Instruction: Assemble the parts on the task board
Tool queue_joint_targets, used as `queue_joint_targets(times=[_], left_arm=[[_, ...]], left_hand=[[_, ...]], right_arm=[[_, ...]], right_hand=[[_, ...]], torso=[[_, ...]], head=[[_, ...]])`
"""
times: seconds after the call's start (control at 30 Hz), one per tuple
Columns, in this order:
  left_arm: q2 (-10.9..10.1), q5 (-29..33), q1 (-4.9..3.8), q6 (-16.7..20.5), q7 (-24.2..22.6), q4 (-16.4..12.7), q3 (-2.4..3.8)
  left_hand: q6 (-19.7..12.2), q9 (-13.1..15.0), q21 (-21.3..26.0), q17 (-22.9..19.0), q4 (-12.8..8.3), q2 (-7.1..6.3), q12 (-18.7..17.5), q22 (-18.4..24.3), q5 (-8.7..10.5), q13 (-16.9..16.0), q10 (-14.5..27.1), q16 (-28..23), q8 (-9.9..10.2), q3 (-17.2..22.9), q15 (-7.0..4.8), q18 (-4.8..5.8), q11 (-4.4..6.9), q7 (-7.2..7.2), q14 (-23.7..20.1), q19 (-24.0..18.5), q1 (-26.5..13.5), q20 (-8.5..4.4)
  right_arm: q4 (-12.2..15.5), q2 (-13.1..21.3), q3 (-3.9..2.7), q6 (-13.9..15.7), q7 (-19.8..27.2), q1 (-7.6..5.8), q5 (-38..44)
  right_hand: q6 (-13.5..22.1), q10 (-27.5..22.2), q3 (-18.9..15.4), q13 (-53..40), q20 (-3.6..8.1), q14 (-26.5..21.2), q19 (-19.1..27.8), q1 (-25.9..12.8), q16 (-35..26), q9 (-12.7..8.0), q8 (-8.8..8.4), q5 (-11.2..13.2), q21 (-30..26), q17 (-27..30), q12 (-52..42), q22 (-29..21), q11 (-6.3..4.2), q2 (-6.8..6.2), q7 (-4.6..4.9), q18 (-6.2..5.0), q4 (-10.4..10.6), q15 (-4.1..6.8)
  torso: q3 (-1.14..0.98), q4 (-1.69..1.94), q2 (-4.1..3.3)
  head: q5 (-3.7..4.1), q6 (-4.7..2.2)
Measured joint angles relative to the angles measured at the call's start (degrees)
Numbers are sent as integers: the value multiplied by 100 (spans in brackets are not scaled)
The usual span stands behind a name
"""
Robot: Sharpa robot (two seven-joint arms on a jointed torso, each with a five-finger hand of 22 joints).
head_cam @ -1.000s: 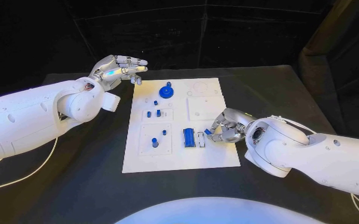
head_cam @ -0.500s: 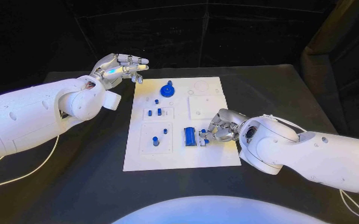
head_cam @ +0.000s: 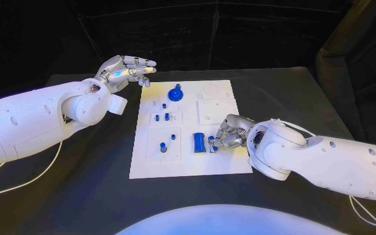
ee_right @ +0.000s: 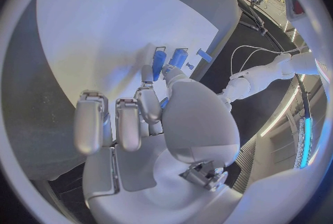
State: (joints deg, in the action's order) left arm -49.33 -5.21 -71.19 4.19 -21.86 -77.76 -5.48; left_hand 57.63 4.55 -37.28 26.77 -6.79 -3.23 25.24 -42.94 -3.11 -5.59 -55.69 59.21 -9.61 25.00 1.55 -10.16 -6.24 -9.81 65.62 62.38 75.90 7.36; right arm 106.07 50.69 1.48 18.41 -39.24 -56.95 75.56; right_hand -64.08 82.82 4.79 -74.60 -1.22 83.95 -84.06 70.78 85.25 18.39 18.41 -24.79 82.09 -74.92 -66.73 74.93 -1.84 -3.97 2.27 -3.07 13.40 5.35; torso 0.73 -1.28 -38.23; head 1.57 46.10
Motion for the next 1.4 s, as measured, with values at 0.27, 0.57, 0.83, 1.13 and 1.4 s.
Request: queue_joint_targets(times=[0.27, 0.57, 0.83, 1.13, 1.4], left_arm=[[-2, 0, 0, -2, 2, 0, 0], [0, 0, -1, -4, 5, 3, 0], [4, 0, -1, -6, 7, 7, 0], [5, 0, -1, -10, 9, 10, 0], [5, 0, -1, -12, 11, 10, 0]], left_hand=[[0, 0, 0, 0, 0, 0, 0, 0, 0, 0, 0, 0, 0, 0, 0, 0, 0, 0, 0, 0, 0, 0], [0, 0, 0, 0, 0, 0, 0, 0, 0, 0, 0, 0, 0, 0, 0, 0, 0, 0, 0, 0, 0, 0], [0, 0, 0, 0, 0, 0, 0, -1, 0, 0, 0, 0, 0, 0, 0, 0, 0, 0, 0, 0, 0, 0], [0, 0, 0, 1, 0, 0, 0, -1, 0, 0, 0, 0, 0, 0, 0, 0, 0, 0, 0, 0, 0, 0], [0, 0, 0, 1, 0, 0, 0, -1, 0, 0, 0, 0, 0, 0, 0, 0, 0, 0, 0, 0, 0, 0]], right_arm=[[-51, -47, -2, -167, -33, -2, 28], [-69, -71, 0, -244, -57, -1, 82], [-24, -56, 0, -239, -33, -1, 116], [66, 63, 0, -237, 24, 0, 135], [71, 155, 0, -233, 44, 0, 171]], right_hand=[[0, 0, -57, 0, 0, 0, 0, -13, 0, 18, 0, 26, 0, 0, 0, 0, 0, 13, 0, -1, 56, 0], [0, -1, -640, 1, 0, 0, 0, -589, 0, 113, 0, 1284, 0, 1, 39, -1, 0, -42, 0, -1, 310, 0], [0, 0, -945, -35, 0, 0, 0, -876, 0, 181, 0, 1529, -1, 1, 39, -1, 0, 151, 0, -1, 331, -1], [-1, 62, -1079, -35, 1, 0, 1, -1070, 27, 245, 38, 1329, -1, 1, 0, -2, -20, 345, -2, -2, 326, -1], [-20, 61, -1157, -35, 20, 0, 21, -592, 27, 306, 38, 1010, 19, 1, 0, -2, -20, 478, -20, -2, 151, -1]], torso=[[0, -1, 1], [-2, -3, 1], [-2, -6, 2], [-3, -8, 7], [-1, -6, 7]], head=[[-4, 8], [4, 10], [8, 7], [11, 10], [27, -7]])
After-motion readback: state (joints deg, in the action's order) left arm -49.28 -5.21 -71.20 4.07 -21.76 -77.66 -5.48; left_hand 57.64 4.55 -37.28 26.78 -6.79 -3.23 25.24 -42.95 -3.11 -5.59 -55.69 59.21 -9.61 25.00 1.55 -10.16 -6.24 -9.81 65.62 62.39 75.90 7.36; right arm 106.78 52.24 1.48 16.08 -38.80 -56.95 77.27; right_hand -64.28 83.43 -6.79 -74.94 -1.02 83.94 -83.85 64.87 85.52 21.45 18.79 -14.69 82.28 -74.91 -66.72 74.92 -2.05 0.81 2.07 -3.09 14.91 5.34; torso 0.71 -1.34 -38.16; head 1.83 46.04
